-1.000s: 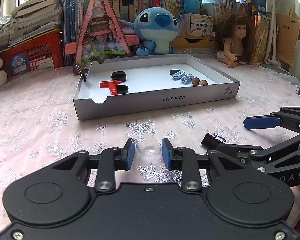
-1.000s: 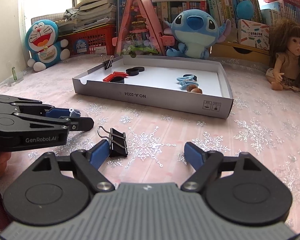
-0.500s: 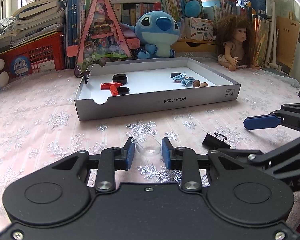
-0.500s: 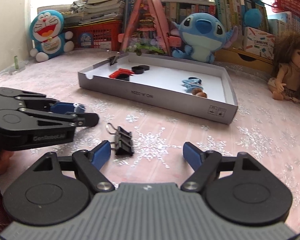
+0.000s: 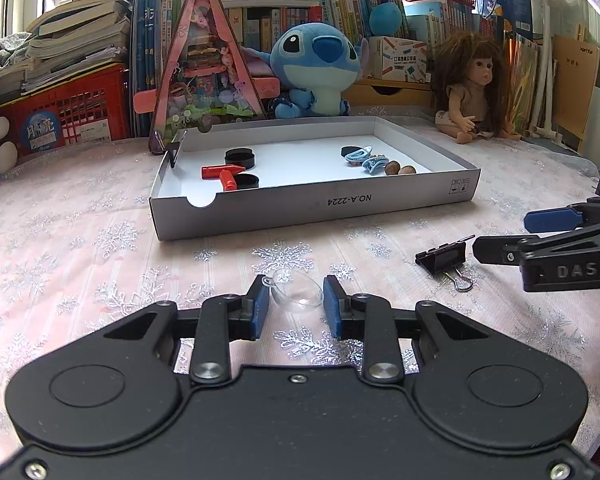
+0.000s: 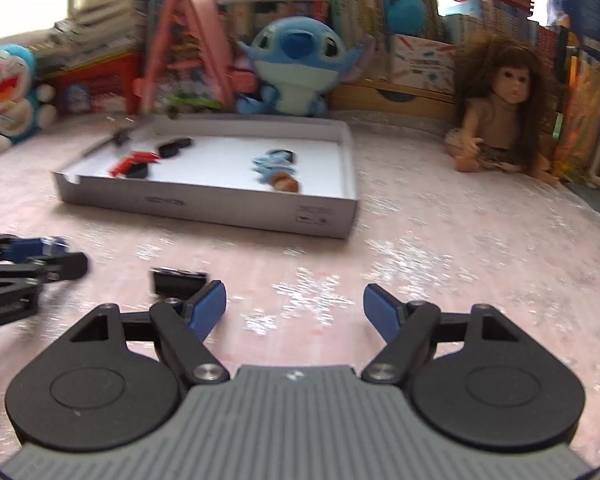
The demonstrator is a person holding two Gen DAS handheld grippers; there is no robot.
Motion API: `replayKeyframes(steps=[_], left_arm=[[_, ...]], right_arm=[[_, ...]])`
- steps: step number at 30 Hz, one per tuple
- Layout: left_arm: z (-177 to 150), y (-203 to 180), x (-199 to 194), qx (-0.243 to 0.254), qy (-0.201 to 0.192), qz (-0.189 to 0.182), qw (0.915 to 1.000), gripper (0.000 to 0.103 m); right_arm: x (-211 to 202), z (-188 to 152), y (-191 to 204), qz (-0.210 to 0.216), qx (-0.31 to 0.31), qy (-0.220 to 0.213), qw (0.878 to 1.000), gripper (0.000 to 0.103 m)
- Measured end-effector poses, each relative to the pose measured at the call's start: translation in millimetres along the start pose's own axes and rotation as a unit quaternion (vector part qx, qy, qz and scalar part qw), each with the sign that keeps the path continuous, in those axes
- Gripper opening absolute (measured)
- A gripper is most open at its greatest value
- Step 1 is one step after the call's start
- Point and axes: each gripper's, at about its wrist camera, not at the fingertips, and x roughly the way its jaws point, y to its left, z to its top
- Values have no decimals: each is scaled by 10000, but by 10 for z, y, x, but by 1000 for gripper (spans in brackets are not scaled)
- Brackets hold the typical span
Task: Organize rigid objects
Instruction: 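Close the right tool on the black binder clip and lift it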
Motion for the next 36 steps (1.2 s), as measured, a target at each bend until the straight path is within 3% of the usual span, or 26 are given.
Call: replayKeyframes(steps=[4, 11, 20, 27, 36], left_arm=[[-4, -4, -3, 5, -2, 4, 10000, 28], [-10, -3, -7, -4, -4, -1, 10000, 28], [-16, 1, -7, -3, -7, -2, 10000, 28], [-25, 2, -6, -2, -10, -1, 10000, 28], [0, 5, -43, -76, -10, 18, 10000, 25]], right_arm=[[-57, 4, 125, 539, -193, -49, 9983, 84], [2, 36, 332, 761, -143, -7, 9970, 73], [58, 40, 431, 501, 107, -49, 9987, 46], [69, 31, 464, 472, 190, -50, 9987, 37], [57, 41, 459, 394, 284, -84, 9988, 36]])
